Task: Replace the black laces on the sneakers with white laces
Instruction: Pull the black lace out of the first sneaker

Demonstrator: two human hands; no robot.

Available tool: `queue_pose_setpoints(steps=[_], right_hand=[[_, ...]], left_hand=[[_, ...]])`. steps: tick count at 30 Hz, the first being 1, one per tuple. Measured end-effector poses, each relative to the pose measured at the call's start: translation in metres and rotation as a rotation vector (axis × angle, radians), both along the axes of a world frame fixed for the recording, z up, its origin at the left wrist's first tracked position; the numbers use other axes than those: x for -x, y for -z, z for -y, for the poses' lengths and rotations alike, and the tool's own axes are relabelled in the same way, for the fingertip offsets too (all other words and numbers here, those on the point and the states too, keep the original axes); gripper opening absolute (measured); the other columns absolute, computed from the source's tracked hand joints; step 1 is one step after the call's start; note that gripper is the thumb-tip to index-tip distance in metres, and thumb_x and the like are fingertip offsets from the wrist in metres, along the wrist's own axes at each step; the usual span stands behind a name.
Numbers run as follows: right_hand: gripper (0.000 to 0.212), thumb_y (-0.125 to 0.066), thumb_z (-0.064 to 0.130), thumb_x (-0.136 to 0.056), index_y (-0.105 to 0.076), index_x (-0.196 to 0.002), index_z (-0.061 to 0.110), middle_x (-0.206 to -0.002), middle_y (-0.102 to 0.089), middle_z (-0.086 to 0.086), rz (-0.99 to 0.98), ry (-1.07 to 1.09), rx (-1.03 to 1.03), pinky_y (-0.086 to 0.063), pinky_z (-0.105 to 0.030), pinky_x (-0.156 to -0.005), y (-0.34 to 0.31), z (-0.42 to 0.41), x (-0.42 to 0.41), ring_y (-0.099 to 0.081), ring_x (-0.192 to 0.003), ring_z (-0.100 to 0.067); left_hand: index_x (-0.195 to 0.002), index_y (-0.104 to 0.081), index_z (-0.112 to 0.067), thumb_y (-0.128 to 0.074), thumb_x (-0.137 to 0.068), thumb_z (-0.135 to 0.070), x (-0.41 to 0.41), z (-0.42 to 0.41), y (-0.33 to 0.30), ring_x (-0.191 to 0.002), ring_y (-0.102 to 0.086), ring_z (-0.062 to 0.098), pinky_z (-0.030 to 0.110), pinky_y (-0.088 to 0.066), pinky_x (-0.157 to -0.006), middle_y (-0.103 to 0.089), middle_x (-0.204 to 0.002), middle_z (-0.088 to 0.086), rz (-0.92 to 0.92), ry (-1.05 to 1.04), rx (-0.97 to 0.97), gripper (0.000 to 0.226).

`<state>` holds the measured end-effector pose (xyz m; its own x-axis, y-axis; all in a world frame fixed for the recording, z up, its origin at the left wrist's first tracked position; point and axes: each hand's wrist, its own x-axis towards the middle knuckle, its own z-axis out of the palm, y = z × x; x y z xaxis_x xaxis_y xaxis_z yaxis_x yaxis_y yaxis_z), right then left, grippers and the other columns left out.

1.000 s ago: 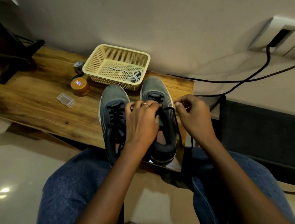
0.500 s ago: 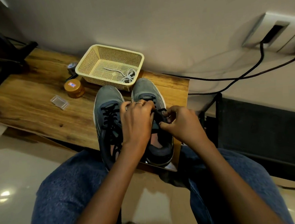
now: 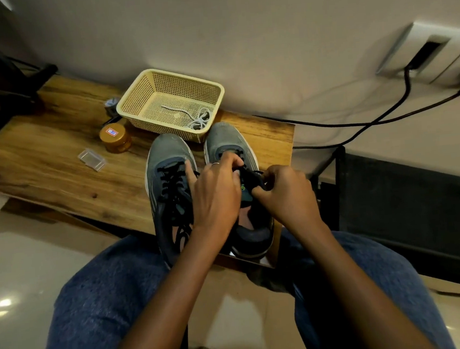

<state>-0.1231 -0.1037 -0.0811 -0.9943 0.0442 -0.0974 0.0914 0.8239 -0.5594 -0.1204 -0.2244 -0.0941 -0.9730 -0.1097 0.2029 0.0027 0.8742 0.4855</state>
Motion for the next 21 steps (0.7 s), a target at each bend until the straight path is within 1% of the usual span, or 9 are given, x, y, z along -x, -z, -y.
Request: queue_pose_setpoints(steps=[2,3,7,9,13,14,16,18,21], right_hand=[[0.016,-0.066,0.026,-0.080,-0.067,-0.089,0.014,-0.082,-0.067,-0.006,-0.009,-0.011,-0.012,-0.055,-0.040,-0.066,-0.001,0.001,-0.001,-0.064,-0.078,-0.026],[0.016,-0.065,0.027,-0.080,-0.067,-0.088,0.014,-0.082,-0.067,-0.007,-0.009,-0.014,-0.015,-0.055,-0.040,-0.065,-0.001,0.002,-0.001,-0.064,-0.077,-0.026],[0.017,-0.064,0.029,-0.081,-0.066,-0.085,0.013,-0.079,-0.065,-0.006,-0.012,-0.012,-0.012,-0.054,-0.038,-0.063,-0.002,0.002,-0.002,-0.063,-0.075,-0.025],[0.017,-0.064,0.029,-0.081,-0.065,-0.083,0.012,-0.078,-0.065,-0.005,-0.007,0.006,-0.012,-0.051,-0.034,-0.061,-0.004,0.001,-0.002,-0.062,-0.075,-0.024],[0.018,-0.064,0.030,-0.080,-0.061,-0.079,0.013,-0.076,-0.060,-0.004,-0.005,0.047,-0.032,-0.043,-0.031,-0.060,-0.008,-0.002,0.000,-0.060,-0.077,-0.029],[0.017,-0.064,0.029,-0.081,-0.059,-0.078,0.013,-0.075,-0.058,-0.004,-0.002,0.044,-0.044,-0.040,-0.030,-0.060,-0.008,-0.002,0.000,-0.060,-0.078,-0.030],[0.017,-0.062,0.028,-0.082,-0.057,-0.078,0.013,-0.075,-0.057,-0.004,0.006,0.020,-0.065,-0.039,-0.029,-0.059,-0.008,-0.002,-0.001,-0.060,-0.078,-0.030],[0.018,-0.062,0.028,-0.083,-0.057,-0.080,0.011,-0.077,-0.059,-0.007,-0.003,-0.006,-0.075,-0.042,-0.031,-0.059,-0.007,-0.002,-0.002,-0.060,-0.077,-0.030],[0.020,-0.062,0.029,-0.082,-0.060,-0.083,0.009,-0.079,-0.062,-0.009,-0.017,-0.026,-0.075,-0.048,-0.033,-0.060,-0.006,-0.002,-0.002,-0.060,-0.075,-0.030]], left_hand=[[-0.112,-0.065,-0.025,-0.070,-0.083,-0.027,0.000,0.001,0.000,-0.105,-0.058,0.018,0.047,-0.003,-0.116,-0.071,-0.098,-0.004,-0.034,0.033,0.108,0.029],[-0.109,-0.068,-0.025,-0.073,-0.080,-0.030,0.000,0.003,-0.001,-0.105,-0.058,0.018,0.047,-0.002,-0.115,-0.072,-0.097,-0.004,-0.049,0.035,0.142,0.030],[-0.093,-0.072,-0.022,-0.071,-0.083,-0.031,0.001,0.004,0.000,-0.094,-0.061,0.017,0.043,0.007,-0.114,-0.070,-0.081,-0.003,-0.121,0.018,0.194,0.014],[-0.092,-0.068,-0.018,-0.066,-0.087,-0.028,0.001,0.001,0.003,-0.087,-0.063,0.017,0.041,0.007,-0.114,-0.068,-0.077,-0.002,-0.141,0.004,0.136,0.012],[-0.096,-0.058,-0.015,-0.056,-0.095,-0.022,-0.002,-0.005,0.004,-0.080,-0.065,0.018,0.036,-0.008,-0.115,-0.067,-0.077,-0.001,-0.147,-0.086,-0.186,0.007],[-0.097,-0.058,-0.015,-0.055,-0.095,-0.022,-0.002,-0.006,0.004,-0.081,-0.065,0.018,0.036,-0.009,-0.115,-0.067,-0.078,-0.001,-0.145,-0.088,-0.210,0.007],[-0.100,-0.059,-0.018,-0.058,-0.093,-0.025,-0.001,-0.007,0.003,-0.089,-0.062,0.018,0.040,-0.009,-0.115,-0.068,-0.084,-0.002,-0.138,-0.047,-0.133,0.010],[-0.103,-0.064,-0.023,-0.064,-0.088,-0.031,0.000,-0.005,0.002,-0.100,-0.057,0.018,0.044,-0.009,-0.113,-0.070,-0.090,-0.004,-0.129,0.009,0.002,0.016],[-0.101,-0.071,-0.028,-0.068,-0.083,-0.037,0.002,-0.001,-0.002,-0.105,-0.053,0.019,0.044,-0.009,-0.108,-0.071,-0.094,-0.006,-0.116,0.045,0.159,0.020]])
